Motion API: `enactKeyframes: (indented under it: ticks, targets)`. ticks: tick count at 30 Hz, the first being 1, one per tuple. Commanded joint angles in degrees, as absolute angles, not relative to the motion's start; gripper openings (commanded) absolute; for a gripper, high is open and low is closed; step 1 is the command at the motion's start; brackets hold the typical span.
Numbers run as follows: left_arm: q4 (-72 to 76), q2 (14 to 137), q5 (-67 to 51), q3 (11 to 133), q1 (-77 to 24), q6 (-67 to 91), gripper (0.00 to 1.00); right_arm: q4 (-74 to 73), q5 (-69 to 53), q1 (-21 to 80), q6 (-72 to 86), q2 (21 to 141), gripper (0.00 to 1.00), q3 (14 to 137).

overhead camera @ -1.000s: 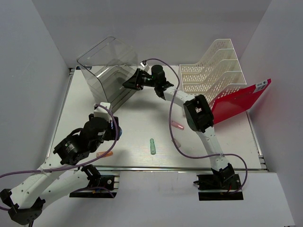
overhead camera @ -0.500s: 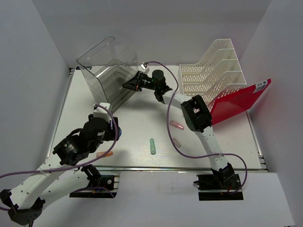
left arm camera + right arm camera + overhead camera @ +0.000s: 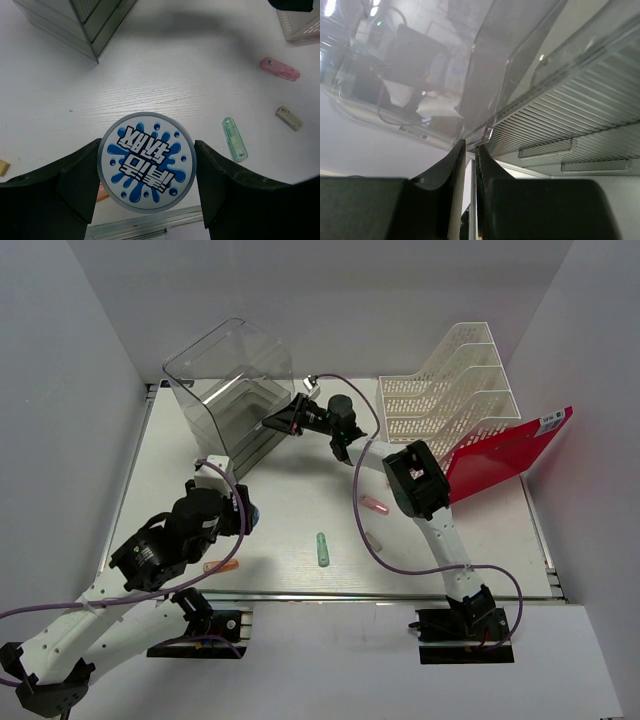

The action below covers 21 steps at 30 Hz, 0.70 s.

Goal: Organize the desk

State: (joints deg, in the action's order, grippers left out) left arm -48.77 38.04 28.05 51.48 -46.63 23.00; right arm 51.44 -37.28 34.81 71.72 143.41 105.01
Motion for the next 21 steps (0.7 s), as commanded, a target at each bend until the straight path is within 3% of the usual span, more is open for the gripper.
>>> enactKeyframes:
  ticks: [1, 21]
  targets:
    - [-43.2, 37.2, 29.0, 51.5, -46.8, 24.0, 0.00, 56.6, -39.5, 34.1, 69.0, 136.9, 0.07, 103.0]
    - [-18.7, 45.5, 34.4, 39.9, -46.8, 23.4, 0.00, 53.5, -42.4, 31.7, 67.8, 124.9, 0.08, 98.3]
